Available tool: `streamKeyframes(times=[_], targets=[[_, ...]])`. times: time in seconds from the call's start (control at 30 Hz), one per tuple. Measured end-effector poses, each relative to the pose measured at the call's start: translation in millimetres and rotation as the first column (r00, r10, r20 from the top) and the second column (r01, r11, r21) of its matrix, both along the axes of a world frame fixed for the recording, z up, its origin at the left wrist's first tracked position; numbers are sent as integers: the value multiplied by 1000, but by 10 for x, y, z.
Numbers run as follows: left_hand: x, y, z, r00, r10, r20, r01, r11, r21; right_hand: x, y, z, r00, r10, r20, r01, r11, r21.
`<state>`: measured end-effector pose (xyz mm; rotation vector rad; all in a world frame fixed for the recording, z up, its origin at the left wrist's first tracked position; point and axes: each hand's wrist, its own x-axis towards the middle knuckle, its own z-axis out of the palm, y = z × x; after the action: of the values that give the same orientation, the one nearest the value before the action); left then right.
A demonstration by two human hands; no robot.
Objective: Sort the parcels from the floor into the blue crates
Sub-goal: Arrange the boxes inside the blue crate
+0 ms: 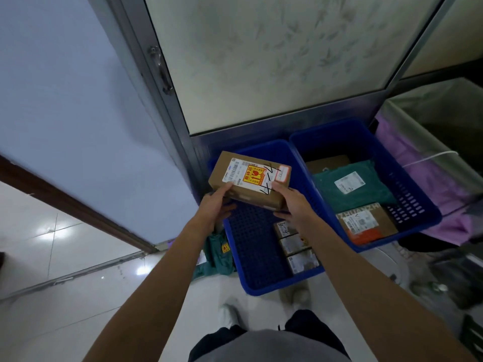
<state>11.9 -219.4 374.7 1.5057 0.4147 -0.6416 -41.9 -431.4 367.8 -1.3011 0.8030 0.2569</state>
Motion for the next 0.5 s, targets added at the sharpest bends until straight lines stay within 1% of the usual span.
streamKeyframes(times=[0.07, 0.13, 0.23, 0.3, 0.43, 0.5], targets=[[28, 9, -42, 998, 30, 50, -34, 995, 97, 8, -154, -70, 999, 53, 1, -53, 999, -1], [-7, -55, -46, 991, 20, 130, -44, 981, 190, 0, -300, -129, 993, 120, -1, -120, 993, 6], [-100, -240, -42, 980, 20, 199, -75, 960, 271, 8, -526, -226, 974, 226, -13, -226, 974, 14], [-193, -367, -44, 979, 19, 205, -87, 941, 328, 24, -663, -264, 953, 303, -14, -303, 953, 2], [-387, -596, -142, 983, -15, 182, -78, 866, 493, 39, -913, -393, 887, 458, -57, -461, 886, -48], [-478, -700, -242, 986, -36, 164, -61, 835, 547, 30, -1003, -520, 854, 507, -115, -518, 850, -96]])
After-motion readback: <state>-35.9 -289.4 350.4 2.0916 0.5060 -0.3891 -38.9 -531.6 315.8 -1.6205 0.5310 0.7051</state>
